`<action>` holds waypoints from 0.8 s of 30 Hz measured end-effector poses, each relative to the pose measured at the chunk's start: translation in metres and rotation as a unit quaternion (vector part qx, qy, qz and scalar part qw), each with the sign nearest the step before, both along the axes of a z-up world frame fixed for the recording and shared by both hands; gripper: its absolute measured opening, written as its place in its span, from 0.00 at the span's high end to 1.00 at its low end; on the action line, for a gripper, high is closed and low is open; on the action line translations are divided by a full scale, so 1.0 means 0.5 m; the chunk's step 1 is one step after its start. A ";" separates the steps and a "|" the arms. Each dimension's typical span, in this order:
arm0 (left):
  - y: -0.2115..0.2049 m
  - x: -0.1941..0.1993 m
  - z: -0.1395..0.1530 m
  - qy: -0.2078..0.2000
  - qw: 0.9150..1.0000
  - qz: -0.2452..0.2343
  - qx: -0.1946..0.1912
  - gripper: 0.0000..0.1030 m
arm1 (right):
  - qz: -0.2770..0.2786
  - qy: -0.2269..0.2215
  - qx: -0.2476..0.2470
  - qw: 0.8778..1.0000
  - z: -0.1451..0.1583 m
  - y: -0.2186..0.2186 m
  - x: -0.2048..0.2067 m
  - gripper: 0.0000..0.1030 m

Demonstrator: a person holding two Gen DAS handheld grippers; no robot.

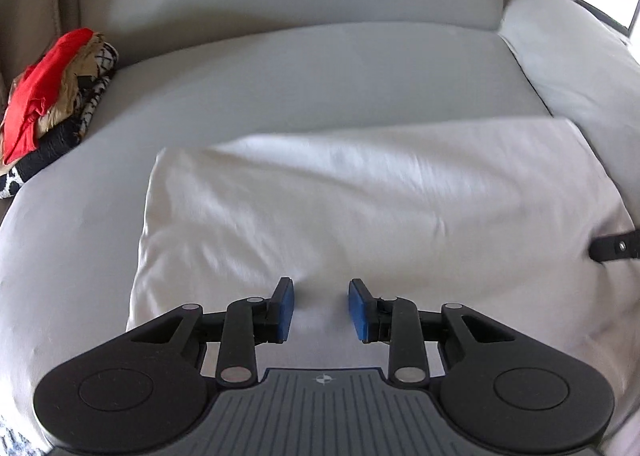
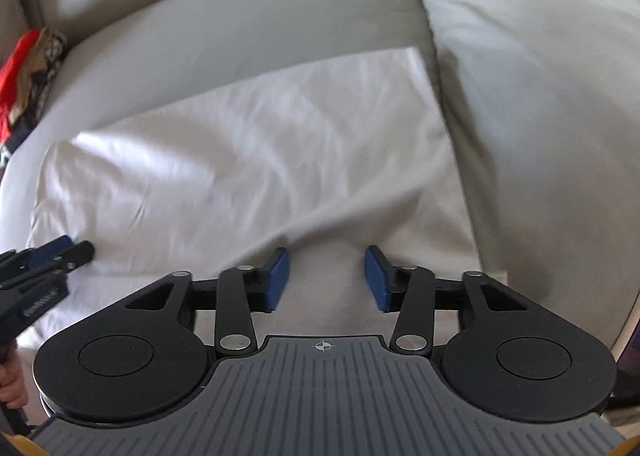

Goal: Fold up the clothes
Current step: 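Open both grippers and withdraw them from the folded sweatshirt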

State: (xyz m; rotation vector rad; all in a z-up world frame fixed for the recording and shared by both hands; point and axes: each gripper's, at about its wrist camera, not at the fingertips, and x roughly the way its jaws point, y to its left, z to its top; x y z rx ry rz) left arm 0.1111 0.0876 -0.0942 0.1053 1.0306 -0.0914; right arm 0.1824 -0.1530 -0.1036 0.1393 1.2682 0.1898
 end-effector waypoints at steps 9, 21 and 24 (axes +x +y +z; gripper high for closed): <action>0.036 -0.232 0.075 0.048 0.993 -0.095 -0.044 0.77 | 0.013 0.053 0.158 0.986 0.060 -0.132 -0.212 0.43; -0.007 -0.233 0.160 -0.032 0.996 0.018 -0.086 0.61 | -0.423 -0.409 0.028 0.808 0.169 -0.417 -0.297 0.34; -0.038 -0.228 0.156 -0.037 0.996 0.009 -0.075 0.61 | -0.430 -0.408 -0.058 0.803 0.129 -0.459 -0.242 0.34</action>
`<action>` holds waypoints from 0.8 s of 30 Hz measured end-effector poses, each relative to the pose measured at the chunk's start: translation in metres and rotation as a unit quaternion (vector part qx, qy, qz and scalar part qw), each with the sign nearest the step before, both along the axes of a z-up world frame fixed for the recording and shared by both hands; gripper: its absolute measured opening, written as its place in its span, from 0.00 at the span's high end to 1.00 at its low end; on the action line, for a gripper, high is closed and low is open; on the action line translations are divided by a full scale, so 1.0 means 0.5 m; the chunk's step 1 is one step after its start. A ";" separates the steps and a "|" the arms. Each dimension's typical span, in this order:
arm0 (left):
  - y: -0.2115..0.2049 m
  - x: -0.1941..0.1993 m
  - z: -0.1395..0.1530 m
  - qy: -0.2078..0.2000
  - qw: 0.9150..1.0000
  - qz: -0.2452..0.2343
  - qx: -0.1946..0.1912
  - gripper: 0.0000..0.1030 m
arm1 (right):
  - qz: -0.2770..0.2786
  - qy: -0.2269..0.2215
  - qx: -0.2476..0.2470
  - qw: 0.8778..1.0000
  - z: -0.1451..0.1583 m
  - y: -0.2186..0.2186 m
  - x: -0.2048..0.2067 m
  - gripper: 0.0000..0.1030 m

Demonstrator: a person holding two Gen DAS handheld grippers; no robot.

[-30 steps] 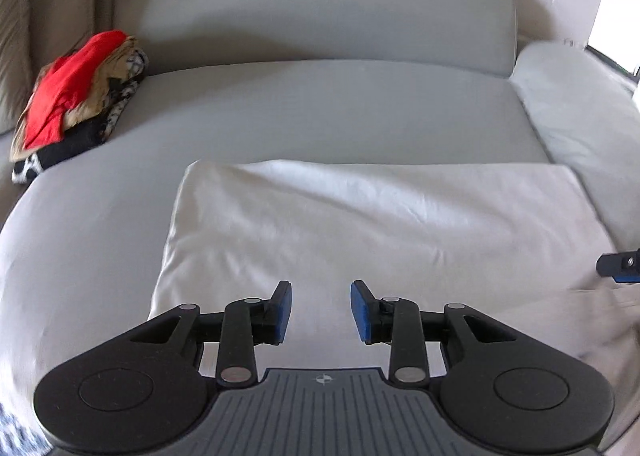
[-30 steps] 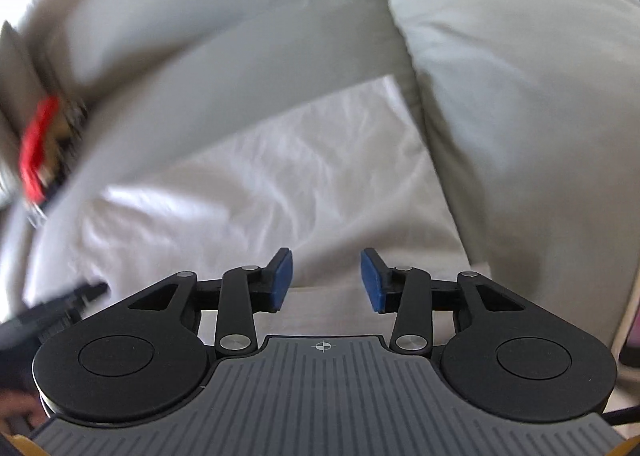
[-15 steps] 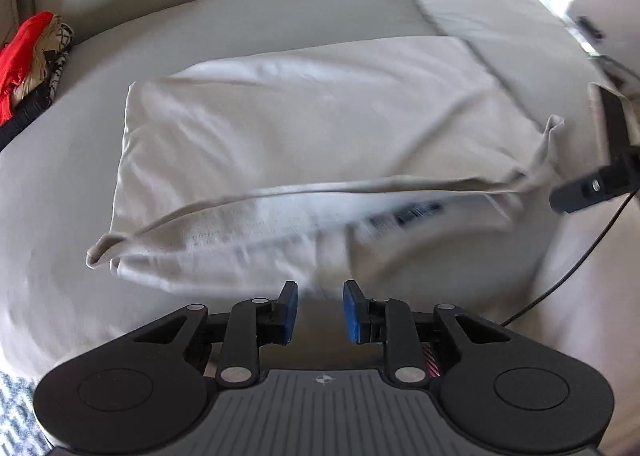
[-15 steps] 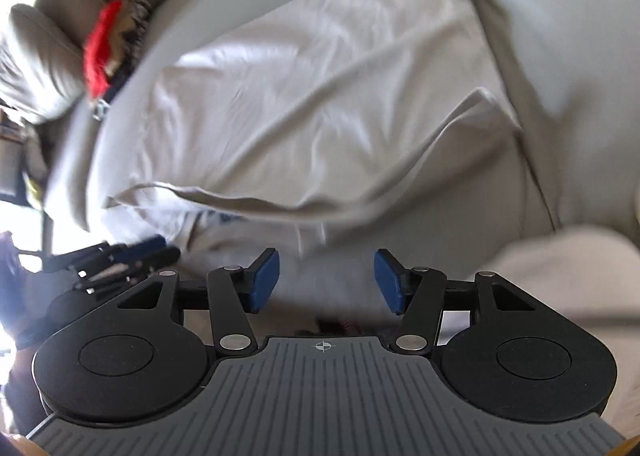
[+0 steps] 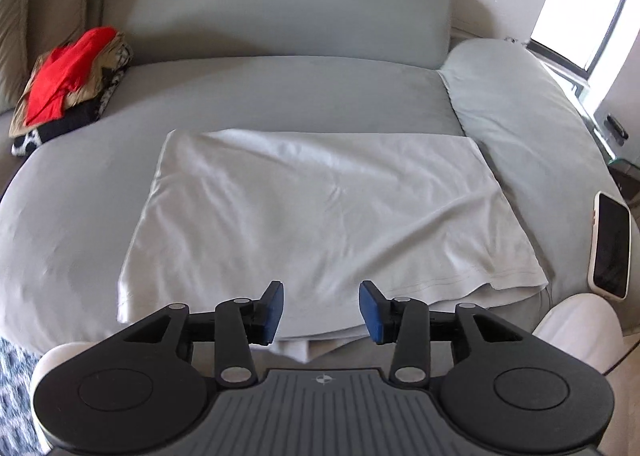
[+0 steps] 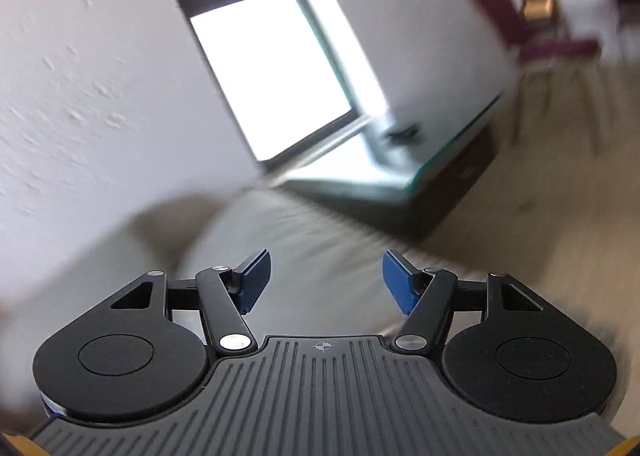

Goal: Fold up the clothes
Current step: 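Open both grippers and withdraw them from the folded sweatshirt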

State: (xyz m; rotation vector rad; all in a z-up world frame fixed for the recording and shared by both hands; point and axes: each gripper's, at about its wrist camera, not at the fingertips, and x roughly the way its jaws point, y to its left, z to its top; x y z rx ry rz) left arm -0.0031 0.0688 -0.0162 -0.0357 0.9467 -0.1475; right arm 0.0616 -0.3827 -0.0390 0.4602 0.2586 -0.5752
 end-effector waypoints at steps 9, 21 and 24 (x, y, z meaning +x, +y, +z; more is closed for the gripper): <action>0.004 0.034 -0.040 0.016 0.998 0.061 -0.002 0.58 | -0.008 0.100 -0.007 0.995 -0.093 -0.060 0.122 0.35; 0.085 -0.002 -0.059 0.020 0.994 0.111 0.001 0.57 | 0.089 0.041 -0.009 0.995 0.023 0.064 0.019 0.27; 0.114 -0.017 -0.065 0.027 0.991 0.127 -0.002 0.57 | 0.135 0.048 -0.005 0.990 -0.005 0.060 0.033 0.26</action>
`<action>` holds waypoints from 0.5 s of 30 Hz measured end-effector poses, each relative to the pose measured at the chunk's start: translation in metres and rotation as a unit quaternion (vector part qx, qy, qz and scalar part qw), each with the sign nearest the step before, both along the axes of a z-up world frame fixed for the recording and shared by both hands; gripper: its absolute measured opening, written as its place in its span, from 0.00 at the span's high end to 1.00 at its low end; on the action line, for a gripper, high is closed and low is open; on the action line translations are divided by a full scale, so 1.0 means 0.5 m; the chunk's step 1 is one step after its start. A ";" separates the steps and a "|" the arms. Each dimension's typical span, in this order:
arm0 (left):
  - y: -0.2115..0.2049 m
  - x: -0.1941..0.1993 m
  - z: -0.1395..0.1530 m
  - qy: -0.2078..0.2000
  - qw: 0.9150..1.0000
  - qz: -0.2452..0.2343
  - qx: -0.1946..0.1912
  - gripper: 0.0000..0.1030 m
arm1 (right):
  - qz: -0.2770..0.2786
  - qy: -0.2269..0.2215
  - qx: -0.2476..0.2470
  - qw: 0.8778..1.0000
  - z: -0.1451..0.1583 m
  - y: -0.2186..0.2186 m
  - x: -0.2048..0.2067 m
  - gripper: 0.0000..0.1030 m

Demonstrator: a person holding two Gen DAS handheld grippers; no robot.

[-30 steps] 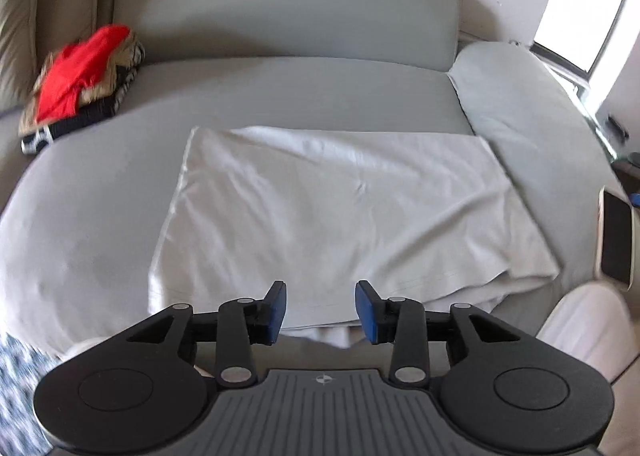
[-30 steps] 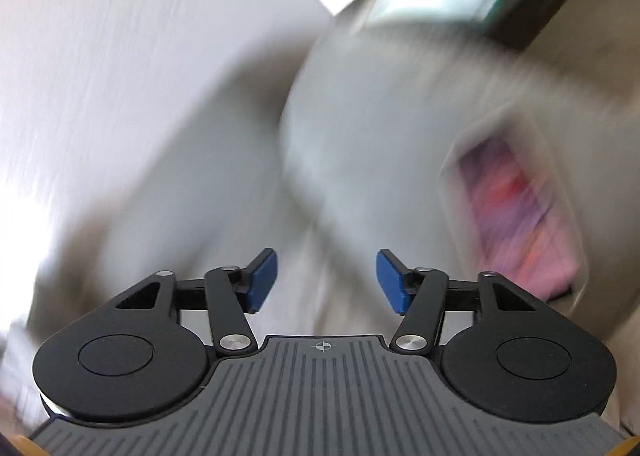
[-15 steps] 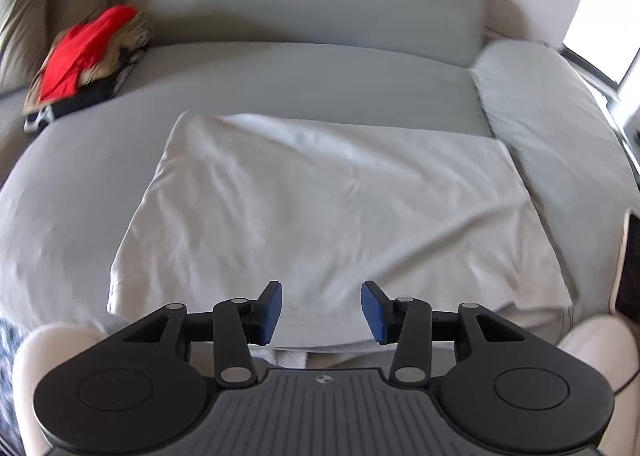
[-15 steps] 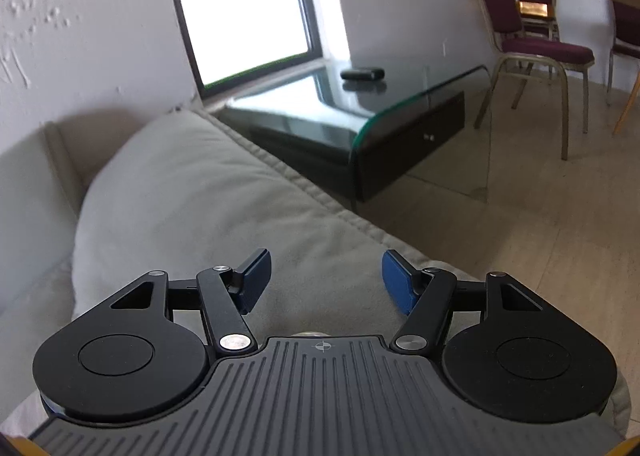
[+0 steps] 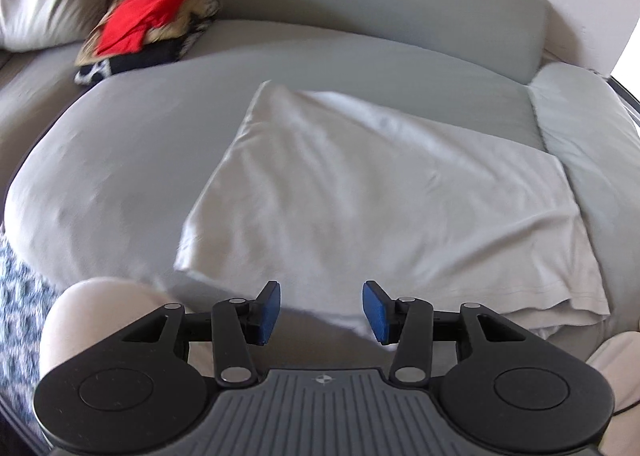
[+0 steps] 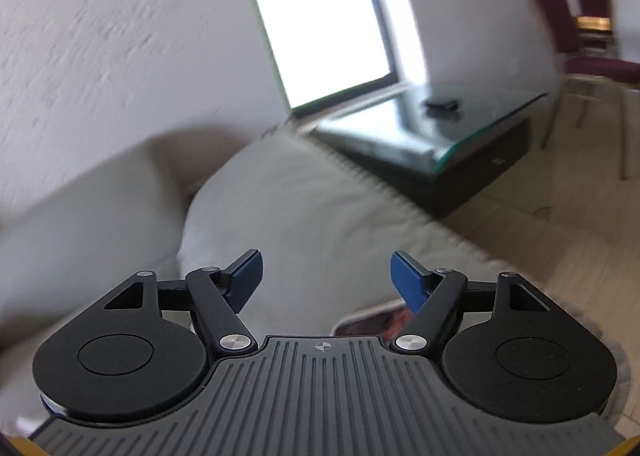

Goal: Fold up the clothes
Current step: 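Open both grippers and withdraw them from the folded sweatshirt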

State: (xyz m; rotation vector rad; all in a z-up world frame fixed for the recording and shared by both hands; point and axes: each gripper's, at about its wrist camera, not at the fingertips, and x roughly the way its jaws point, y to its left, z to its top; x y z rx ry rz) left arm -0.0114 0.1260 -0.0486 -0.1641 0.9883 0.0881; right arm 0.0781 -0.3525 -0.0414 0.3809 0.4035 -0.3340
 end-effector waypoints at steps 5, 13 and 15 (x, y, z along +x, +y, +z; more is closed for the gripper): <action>0.013 -0.022 -0.008 0.010 1.000 0.001 -0.023 0.56 | -0.056 0.032 0.025 0.998 -0.083 -0.075 0.055 0.28; -0.005 -0.022 0.007 -0.014 1.000 0.003 -0.018 0.54 | -0.101 -0.065 -0.022 0.992 -0.013 -0.117 0.064 0.29; -0.007 -0.024 0.010 -0.023 1.000 0.001 -0.014 0.53 | -0.090 -0.072 -0.028 0.993 0.015 -0.097 0.037 0.28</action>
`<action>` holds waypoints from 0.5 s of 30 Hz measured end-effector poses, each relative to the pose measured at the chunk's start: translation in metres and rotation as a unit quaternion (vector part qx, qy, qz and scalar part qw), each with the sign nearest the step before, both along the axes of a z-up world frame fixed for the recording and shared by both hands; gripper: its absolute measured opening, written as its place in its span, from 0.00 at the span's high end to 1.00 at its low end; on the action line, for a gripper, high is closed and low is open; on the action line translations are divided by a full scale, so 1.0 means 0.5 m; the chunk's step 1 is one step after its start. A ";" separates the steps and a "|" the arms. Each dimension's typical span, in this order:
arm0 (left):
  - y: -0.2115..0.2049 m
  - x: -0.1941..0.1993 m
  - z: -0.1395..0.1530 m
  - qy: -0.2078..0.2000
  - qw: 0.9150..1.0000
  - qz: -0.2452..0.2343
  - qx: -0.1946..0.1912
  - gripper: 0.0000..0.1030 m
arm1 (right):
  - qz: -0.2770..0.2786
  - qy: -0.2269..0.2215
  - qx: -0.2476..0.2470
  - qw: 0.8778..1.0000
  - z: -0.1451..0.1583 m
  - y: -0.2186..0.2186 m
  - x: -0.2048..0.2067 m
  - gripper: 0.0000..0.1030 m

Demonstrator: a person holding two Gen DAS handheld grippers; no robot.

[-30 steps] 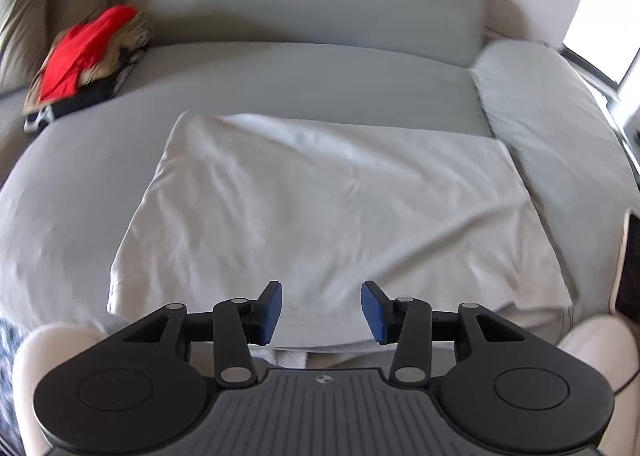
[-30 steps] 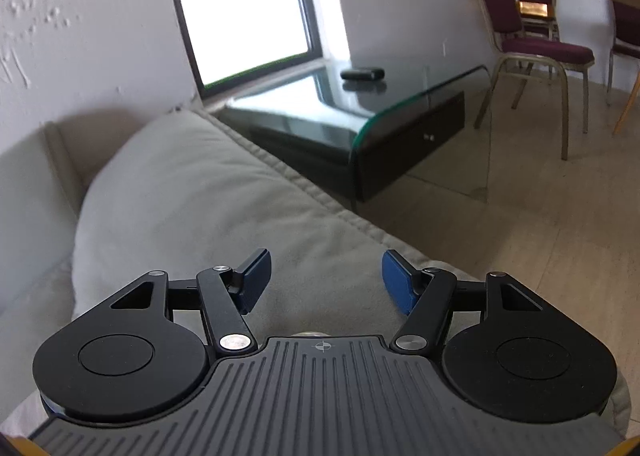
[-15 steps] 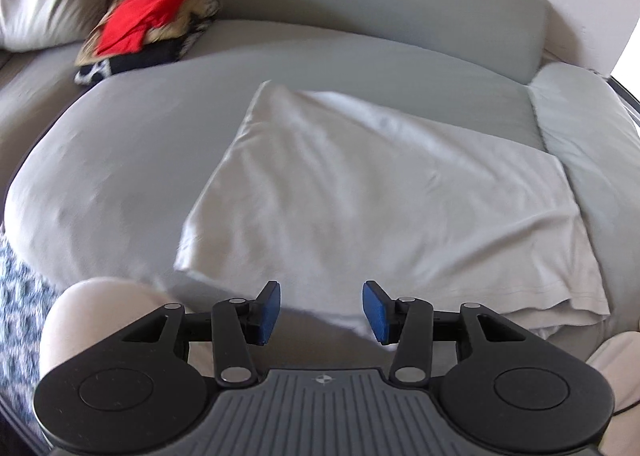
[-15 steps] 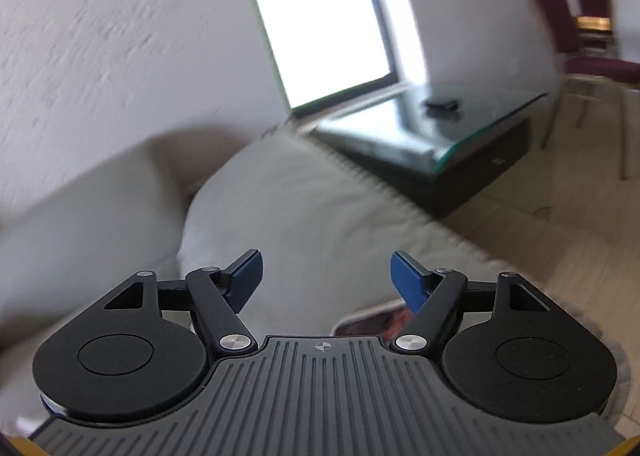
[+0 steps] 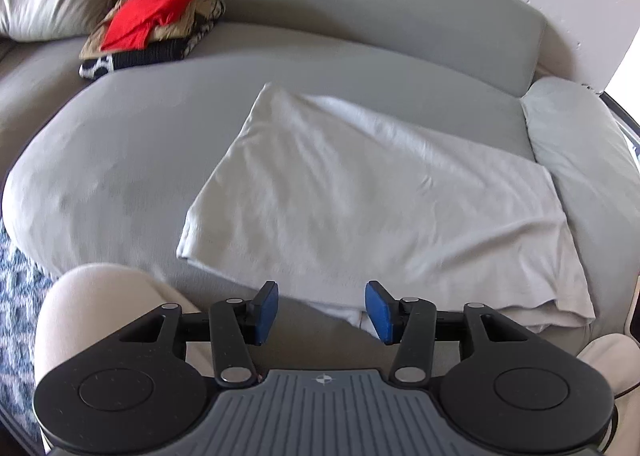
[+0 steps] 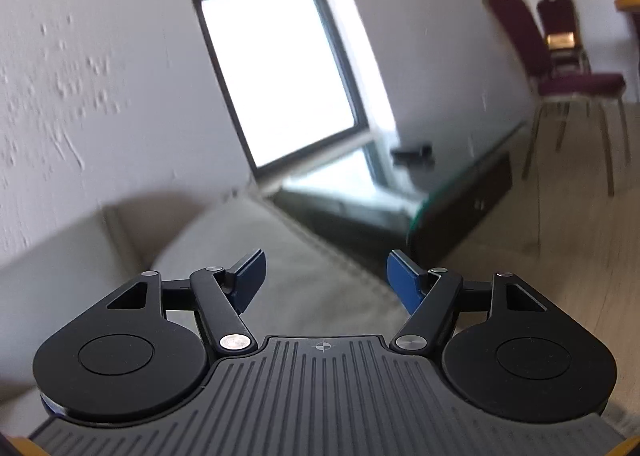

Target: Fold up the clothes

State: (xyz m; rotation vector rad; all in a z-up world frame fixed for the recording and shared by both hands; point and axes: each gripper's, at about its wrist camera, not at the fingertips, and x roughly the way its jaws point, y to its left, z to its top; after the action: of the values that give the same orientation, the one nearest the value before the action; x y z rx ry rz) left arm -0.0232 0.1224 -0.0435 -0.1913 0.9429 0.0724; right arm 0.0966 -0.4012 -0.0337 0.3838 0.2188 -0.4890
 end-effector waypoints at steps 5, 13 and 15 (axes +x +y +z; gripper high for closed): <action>0.015 -0.002 -0.012 0.008 1.000 0.007 0.019 0.53 | 0.068 0.033 0.002 0.997 0.033 0.075 -0.073 0.26; 0.150 -0.024 0.001 -0.030 0.992 0.118 0.040 0.51 | 0.186 0.092 0.040 0.977 -0.001 0.270 -0.174 0.24; 0.186 -0.024 -0.005 -0.034 0.990 0.134 0.032 0.56 | 0.207 0.114 0.035 0.971 -0.016 0.291 -0.170 0.24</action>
State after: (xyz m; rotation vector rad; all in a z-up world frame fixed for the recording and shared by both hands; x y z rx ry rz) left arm -0.0351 0.2156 -0.0461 -0.2582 0.8407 0.3419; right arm 0.0115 -0.2558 -0.0419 0.3388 0.5275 -0.1123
